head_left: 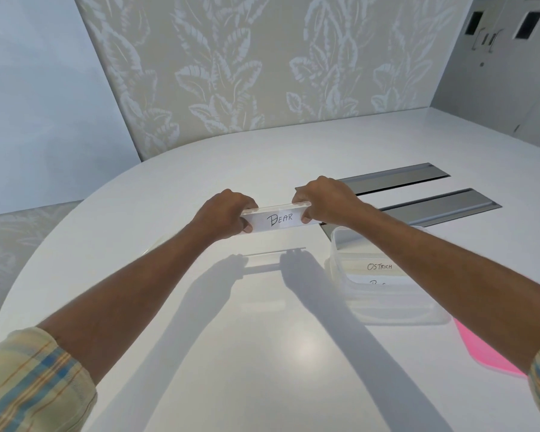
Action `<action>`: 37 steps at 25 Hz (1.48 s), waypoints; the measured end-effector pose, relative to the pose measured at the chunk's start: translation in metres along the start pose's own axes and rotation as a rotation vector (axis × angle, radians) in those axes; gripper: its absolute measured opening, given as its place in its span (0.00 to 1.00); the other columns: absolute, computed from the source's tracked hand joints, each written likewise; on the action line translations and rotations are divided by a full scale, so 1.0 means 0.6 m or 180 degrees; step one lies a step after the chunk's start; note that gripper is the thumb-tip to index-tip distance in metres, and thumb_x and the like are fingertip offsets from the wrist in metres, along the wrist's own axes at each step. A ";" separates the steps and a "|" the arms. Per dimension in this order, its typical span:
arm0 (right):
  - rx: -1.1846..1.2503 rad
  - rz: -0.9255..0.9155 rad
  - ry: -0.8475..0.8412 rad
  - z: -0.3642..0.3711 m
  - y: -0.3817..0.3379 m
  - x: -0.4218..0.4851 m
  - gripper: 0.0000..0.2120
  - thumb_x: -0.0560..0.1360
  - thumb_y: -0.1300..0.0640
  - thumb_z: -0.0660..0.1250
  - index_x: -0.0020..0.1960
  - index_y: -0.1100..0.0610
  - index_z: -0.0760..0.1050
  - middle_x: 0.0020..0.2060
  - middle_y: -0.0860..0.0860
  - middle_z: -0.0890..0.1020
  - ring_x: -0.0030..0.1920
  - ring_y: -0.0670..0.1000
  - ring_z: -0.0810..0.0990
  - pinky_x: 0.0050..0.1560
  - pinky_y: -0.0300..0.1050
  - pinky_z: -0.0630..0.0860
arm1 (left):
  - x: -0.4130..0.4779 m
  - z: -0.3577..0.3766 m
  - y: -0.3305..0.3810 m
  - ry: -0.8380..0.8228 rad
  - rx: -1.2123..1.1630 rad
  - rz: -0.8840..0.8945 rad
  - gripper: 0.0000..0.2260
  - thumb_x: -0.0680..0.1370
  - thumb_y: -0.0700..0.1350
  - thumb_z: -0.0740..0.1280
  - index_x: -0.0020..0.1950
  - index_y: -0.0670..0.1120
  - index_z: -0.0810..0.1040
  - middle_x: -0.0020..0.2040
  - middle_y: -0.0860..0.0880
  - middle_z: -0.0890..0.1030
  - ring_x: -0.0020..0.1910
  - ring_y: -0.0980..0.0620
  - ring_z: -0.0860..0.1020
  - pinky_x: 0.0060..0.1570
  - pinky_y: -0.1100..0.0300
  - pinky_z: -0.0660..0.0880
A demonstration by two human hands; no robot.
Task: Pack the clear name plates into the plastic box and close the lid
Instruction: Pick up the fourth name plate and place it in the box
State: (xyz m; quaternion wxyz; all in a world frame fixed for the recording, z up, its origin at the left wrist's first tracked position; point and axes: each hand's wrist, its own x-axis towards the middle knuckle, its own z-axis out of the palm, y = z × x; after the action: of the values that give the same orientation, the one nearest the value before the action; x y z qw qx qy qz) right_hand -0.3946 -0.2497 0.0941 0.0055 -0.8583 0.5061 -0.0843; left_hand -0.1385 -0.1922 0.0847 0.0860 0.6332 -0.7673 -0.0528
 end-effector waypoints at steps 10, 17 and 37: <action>0.0006 0.0475 -0.0070 -0.071 0.107 -0.116 0.21 0.67 0.53 0.81 0.59 0.47 0.84 0.52 0.47 0.87 0.50 0.54 0.84 0.48 0.48 0.80 | 0.023 -0.009 0.159 -0.0026 0.0023 0.0338 0.21 0.73 0.43 0.76 0.66 0.53 0.82 0.56 0.48 0.85 0.55 0.44 0.81 0.52 0.48 0.80; 0.0087 0.0797 -0.0134 -0.085 0.200 -0.192 0.23 0.67 0.54 0.82 0.61 0.46 0.84 0.55 0.47 0.87 0.49 0.52 0.83 0.45 0.44 0.74 | 0.058 0.031 0.261 -0.0110 -0.0042 0.0590 0.22 0.74 0.45 0.77 0.67 0.52 0.81 0.59 0.48 0.83 0.59 0.44 0.80 0.53 0.51 0.79; -0.0139 0.0680 -0.0766 0.028 0.302 -0.228 0.24 0.69 0.56 0.82 0.64 0.51 0.82 0.59 0.51 0.84 0.57 0.56 0.83 0.49 0.45 0.76 | 0.119 0.171 0.357 -0.0647 0.0711 0.0745 0.24 0.74 0.46 0.78 0.70 0.51 0.79 0.62 0.45 0.81 0.61 0.41 0.81 0.48 0.54 0.74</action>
State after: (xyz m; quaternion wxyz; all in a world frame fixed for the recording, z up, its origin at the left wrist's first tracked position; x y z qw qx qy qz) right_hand -0.6140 -0.2206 0.0412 0.0564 -0.8034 0.5919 0.0312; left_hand -0.3780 -0.2240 0.0295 -0.0571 0.5367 -0.8416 -0.0206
